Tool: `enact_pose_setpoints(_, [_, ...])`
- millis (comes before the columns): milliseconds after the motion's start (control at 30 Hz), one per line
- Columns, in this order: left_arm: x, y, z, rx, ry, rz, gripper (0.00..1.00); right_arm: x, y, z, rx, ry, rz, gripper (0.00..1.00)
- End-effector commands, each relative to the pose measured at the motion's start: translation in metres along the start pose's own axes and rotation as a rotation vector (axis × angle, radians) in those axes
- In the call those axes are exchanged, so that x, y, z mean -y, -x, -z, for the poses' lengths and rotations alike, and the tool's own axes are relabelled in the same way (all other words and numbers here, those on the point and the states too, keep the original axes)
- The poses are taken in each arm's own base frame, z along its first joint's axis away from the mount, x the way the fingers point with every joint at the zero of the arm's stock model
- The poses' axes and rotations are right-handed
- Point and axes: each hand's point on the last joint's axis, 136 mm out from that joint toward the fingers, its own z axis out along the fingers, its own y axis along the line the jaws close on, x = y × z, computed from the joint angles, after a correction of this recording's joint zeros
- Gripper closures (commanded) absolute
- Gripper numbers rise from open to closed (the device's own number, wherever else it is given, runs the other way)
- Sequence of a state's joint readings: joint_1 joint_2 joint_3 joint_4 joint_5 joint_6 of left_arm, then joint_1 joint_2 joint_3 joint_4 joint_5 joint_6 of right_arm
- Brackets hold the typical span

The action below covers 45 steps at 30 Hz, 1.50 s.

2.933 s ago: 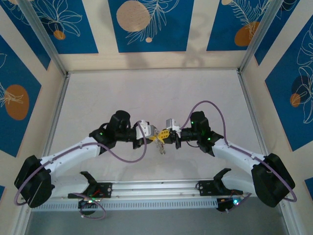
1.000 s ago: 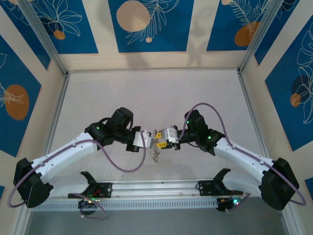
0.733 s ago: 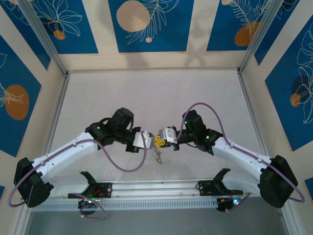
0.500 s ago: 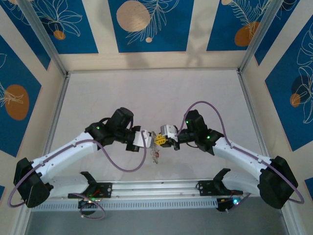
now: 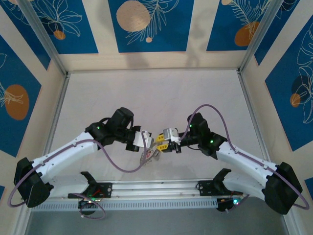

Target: Put the keys on the keyring

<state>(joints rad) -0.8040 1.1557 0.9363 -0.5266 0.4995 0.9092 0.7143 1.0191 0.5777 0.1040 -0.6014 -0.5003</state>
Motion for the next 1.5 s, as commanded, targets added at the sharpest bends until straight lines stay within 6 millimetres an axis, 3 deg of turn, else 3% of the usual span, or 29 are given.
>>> enact_pose_setpoints(0, [0.000, 0.020, 0.003, 0.072, -0.018, -0.049, 1.00, -0.002, -0.001, 0.000, -0.022, 0.008, 0.054, 0.73])
enact_pose_setpoints(233, [0.004, 0.022, 0.003, 0.096, -0.026, -0.050, 1.00, -0.005, -0.008, 0.004, -0.060, -0.013, 0.094, 0.75])
enact_pose_setpoints(500, [0.008, 0.024, 0.000, 0.126, -0.046, -0.049, 1.00, 0.004, -0.018, -0.004, -0.125, -0.071, 0.165, 0.75])
enact_pose_setpoints(667, [0.008, 0.024, -0.001, 0.122, -0.045, -0.054, 1.00, 0.006, -0.015, -0.006, -0.108, -0.070, 0.165, 0.79])
enact_pose_setpoints(733, [0.006, 0.023, -0.001, 0.109, -0.038, -0.054, 1.00, 0.005, -0.013, -0.007, -0.100, -0.061, 0.142, 0.84])
enact_pose_setpoints(1067, [-0.011, 0.011, -0.003, 0.010, 0.050, 0.009, 1.00, 0.003, -0.021, -0.021, -0.139, -0.050, 0.005, 0.87])
enact_pose_setpoints(1233, [-0.012, 0.011, -0.004, 0.007, 0.059, 0.041, 1.00, 0.015, -0.025, -0.027, -0.161, -0.107, -0.055, 0.90])
enact_pose_setpoints(1333, [-0.012, 0.010, -0.004, 0.006, 0.069, 0.058, 1.00, 0.024, -0.024, -0.028, -0.157, -0.152, -0.073, 0.99])
enact_pose_setpoints(1467, [-0.011, 0.006, -0.002, -0.003, 0.085, 0.086, 1.00, 0.027, -0.021, -0.024, -0.130, -0.176, -0.076, 1.00])
